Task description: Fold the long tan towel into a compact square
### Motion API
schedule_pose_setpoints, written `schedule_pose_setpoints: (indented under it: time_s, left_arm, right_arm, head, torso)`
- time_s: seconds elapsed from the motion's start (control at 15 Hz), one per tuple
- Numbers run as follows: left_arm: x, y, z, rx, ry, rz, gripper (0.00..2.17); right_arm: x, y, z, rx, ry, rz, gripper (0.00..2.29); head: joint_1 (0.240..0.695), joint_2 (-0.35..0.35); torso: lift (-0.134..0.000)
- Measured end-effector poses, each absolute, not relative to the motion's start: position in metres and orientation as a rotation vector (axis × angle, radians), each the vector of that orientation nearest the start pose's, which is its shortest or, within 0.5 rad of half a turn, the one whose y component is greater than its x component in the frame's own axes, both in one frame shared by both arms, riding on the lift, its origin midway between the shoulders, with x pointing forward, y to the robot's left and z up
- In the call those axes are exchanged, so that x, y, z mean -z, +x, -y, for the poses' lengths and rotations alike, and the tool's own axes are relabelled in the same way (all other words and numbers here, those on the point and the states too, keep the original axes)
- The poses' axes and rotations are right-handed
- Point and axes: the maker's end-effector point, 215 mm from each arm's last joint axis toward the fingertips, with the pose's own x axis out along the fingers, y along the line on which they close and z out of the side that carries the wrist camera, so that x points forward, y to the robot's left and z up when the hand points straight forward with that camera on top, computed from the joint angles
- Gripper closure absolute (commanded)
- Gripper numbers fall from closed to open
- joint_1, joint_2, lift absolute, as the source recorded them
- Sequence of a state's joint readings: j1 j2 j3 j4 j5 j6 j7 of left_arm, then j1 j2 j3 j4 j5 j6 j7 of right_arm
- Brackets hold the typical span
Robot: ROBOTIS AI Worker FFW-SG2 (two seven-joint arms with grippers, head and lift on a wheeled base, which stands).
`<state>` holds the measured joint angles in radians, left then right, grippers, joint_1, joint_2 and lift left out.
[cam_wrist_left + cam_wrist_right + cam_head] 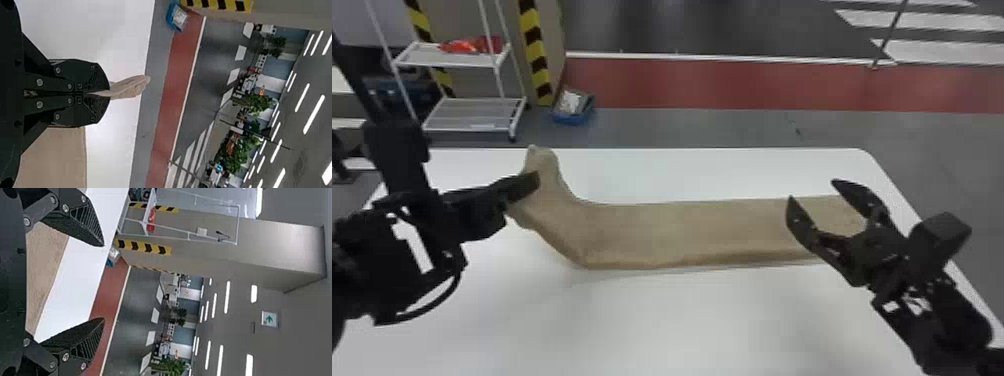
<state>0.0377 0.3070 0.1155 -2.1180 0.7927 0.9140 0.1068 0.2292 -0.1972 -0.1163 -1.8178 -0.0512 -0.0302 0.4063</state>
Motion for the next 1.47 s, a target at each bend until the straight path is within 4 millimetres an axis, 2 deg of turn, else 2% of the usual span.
schedule_pose_setpoints:
  time_s: [0.13,0.27,0.47,0.6,0.73,0.93,1.2,1.33,1.47]
  left_arm:
    - [0.296,0.535,-0.210,0.315,-0.401,-0.424,1.35]
    - [0.290,0.540,-0.204,0.360,-0.499,-0.424,1.35]
    - [0.264,0.544,-0.200,0.465,-0.702,-0.388,1.35]
    - [0.252,0.554,-0.217,0.487,-0.833,-0.373,1.35]
    - [0.248,0.557,-0.229,0.480,-0.858,-0.367,1.35]
    - [0.226,0.551,-0.227,0.502,-0.851,-0.338,1.35]
    - [0.195,0.545,-0.224,0.511,-0.759,-0.302,1.35]
    - [0.188,0.545,-0.227,0.519,-0.751,-0.292,1.35]
    - [0.186,0.544,-0.230,0.522,-0.744,-0.288,1.35]
  right_arm:
    - [0.341,0.525,0.202,-0.432,-0.179,0.007,1.02]
    - [0.359,0.530,0.156,-0.527,-0.167,-0.007,1.75]
    - [0.375,0.536,0.102,-0.607,-0.128,-0.018,1.80]
    - [0.388,0.547,0.068,-0.649,-0.098,-0.032,1.80]
    - [0.394,0.559,0.034,-0.685,-0.075,-0.035,1.80]
    - [0.398,0.577,-0.012,-0.739,-0.063,-0.044,1.80]
    - [0.408,0.568,-0.048,-0.804,-0.093,-0.061,1.80]
    - [0.414,0.564,-0.055,-0.836,-0.089,-0.077,1.80]
    - [0.413,0.556,-0.064,-0.923,-0.037,-0.076,1.79]
  head:
    - [0.695,-0.008]
    - [0.695,0.030]
    - [0.695,0.088]
    - [0.695,0.126]
    - [0.687,0.183]
    - [0.668,0.223]
    - [0.656,0.259]
    - [0.656,0.268]
    - [0.657,0.285]
  torso:
    - [-0.123]
    - [-0.123]
    - [-0.123]
    - [-0.123]
    - [-0.123]
    - [-0.123]
    - [-0.123]
    - [-0.123]
    - [-0.123]
